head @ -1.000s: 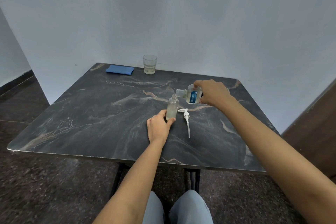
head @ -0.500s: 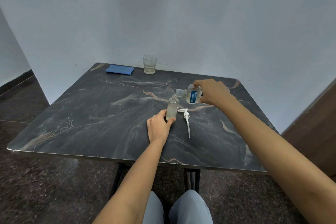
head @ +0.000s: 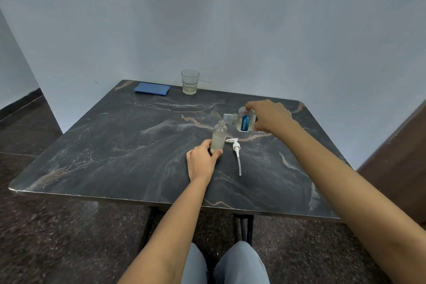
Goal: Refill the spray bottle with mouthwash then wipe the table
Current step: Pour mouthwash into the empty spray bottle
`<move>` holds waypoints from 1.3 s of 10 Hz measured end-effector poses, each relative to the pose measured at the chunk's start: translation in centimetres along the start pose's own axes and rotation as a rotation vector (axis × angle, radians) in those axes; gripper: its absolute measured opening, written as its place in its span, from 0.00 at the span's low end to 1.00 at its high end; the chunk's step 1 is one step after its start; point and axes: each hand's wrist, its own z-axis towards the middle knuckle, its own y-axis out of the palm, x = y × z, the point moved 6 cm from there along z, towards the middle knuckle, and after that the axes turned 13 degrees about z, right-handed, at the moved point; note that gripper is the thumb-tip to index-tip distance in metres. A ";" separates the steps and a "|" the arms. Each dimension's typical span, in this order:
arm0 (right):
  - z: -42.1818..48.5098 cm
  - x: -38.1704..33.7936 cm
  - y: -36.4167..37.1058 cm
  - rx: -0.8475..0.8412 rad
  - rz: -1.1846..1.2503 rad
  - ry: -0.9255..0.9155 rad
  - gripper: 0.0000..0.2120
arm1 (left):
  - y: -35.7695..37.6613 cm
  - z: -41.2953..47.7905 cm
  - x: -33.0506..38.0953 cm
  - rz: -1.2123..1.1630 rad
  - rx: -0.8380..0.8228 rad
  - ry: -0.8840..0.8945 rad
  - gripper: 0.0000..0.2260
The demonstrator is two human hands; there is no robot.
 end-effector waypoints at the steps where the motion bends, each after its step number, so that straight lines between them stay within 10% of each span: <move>1: 0.0 0.0 0.0 -0.003 0.001 0.005 0.23 | 0.0 0.2 0.0 0.014 -0.009 0.000 0.16; 13: -0.2 -0.6 -0.5 -0.019 -0.026 0.003 0.24 | 0.2 0.3 -0.1 0.024 -0.016 0.013 0.15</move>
